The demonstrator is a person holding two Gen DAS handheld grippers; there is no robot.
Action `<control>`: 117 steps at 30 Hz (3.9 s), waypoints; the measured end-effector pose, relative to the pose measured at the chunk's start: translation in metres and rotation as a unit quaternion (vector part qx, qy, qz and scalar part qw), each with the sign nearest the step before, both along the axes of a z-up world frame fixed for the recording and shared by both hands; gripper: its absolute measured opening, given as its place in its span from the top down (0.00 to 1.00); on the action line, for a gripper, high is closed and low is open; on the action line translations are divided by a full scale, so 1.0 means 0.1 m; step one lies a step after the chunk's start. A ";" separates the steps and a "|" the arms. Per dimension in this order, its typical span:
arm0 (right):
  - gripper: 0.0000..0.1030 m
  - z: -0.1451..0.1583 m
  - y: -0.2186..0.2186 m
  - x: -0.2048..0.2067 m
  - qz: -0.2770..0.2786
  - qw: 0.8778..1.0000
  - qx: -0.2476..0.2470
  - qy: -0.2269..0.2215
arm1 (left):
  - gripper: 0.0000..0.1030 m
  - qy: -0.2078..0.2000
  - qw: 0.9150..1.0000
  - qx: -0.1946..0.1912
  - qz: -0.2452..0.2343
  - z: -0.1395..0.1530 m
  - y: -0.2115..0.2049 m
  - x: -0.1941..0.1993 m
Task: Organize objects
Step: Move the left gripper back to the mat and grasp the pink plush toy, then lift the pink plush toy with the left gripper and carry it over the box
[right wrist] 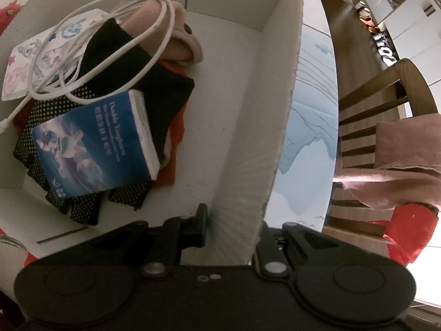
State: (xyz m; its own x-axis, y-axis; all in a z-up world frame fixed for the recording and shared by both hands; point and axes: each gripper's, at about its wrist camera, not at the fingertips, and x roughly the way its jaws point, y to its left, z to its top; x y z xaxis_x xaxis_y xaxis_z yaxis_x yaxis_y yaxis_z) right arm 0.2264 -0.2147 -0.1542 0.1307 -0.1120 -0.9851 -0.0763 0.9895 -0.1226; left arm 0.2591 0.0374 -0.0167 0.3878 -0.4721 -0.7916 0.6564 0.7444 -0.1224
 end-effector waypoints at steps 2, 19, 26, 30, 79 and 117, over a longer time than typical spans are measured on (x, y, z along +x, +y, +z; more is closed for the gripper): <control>0.90 0.00 -0.01 0.01 -0.001 1.000 0.002 0.002 | 0.38 0.002 1.000 0.007 0.023 -0.02 0.17 0.05; 0.91 0.12 -0.06 0.02 -0.005 1.000 0.006 -0.008 | 0.38 0.013 0.986 0.082 0.143 -0.56 1.07 0.36; 0.93 0.13 -0.11 0.03 -0.016 1.000 0.018 -0.007 | 0.38 0.006 0.984 0.100 0.149 -0.78 0.97 0.69; 0.92 0.12 -0.10 0.04 -0.019 1.000 0.016 -0.003 | 0.36 -0.003 0.986 0.110 0.129 -0.81 0.80 0.88; 0.96 0.23 -0.11 0.01 -0.031 0.999 0.027 -0.031 | 0.32 -0.024 0.993 0.110 0.040 -0.20 0.21 0.68; 0.95 0.29 -0.05 0.02 -0.006 0.999 0.013 -0.038 | 0.31 -0.031 0.988 0.071 -0.131 -0.35 -1.94 0.30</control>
